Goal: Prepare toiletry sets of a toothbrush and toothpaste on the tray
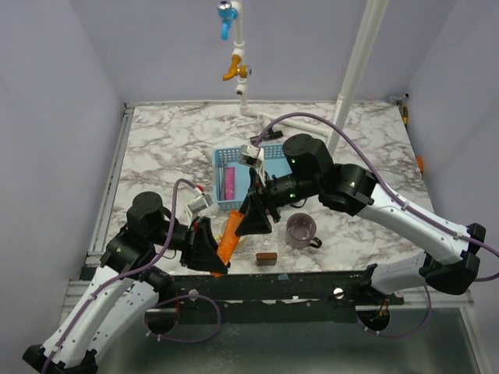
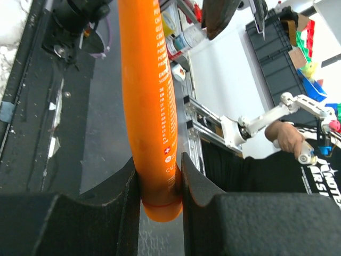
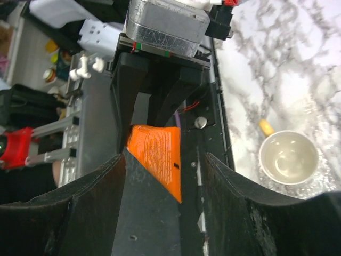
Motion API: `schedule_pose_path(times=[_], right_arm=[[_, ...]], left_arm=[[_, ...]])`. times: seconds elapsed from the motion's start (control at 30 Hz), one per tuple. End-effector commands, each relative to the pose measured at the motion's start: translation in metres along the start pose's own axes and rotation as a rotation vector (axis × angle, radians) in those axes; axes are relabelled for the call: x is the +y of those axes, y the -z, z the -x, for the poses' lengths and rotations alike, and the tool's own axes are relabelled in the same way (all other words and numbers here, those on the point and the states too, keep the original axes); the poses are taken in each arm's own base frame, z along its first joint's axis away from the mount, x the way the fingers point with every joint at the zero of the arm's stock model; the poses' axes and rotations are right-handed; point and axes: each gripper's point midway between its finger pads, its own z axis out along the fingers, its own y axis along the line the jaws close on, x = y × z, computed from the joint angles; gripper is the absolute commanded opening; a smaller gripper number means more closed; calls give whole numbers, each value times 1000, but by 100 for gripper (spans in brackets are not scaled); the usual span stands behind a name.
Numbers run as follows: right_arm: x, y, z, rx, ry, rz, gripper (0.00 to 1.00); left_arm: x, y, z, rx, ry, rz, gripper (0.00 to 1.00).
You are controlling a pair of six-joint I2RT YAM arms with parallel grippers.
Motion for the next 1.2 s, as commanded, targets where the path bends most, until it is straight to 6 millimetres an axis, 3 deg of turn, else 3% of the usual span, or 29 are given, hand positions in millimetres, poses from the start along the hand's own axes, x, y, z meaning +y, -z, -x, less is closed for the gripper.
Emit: schedule_pose_path(times=[0.0,0.1,0.4,0.57,0.63,0.73,0.8,0.83,0.93,1.0,1.17], right_arm=[[12,-6,-23,102,-46,123,63],[17,-10,-29,119,-62,175,60],[23,-13,-38,148,-81,239,40],[24,-15,-45,173,-101,274,22],[25,-15,-47,175,-102,278,20],[25,-14,-47,174,-102,280,2],[25,-15,-48,177,-104,283,0],[26,-14,-48,176,-104,287,0],[24,-14,-48,168,-100,272,0],[22,-13,-46,162,-98,252,0],[11,-10,-45,162,-97,149,0]], left_arm=[[-9,-2,-11,56,-37,-14,0],[-9,-4,-14,75,-40,-13,0],[-6,-8,-19,115,-38,-2,0],[-4,-9,-20,121,-39,1,0],[-3,-9,-20,119,-41,6,0],[-2,-9,-20,119,-41,9,0],[-1,-9,-20,117,-41,12,0],[-1,-9,-20,116,-43,17,4],[3,-9,-18,109,-51,41,37],[4,-9,-16,103,-62,54,50],[16,-7,-4,55,-109,167,73]])
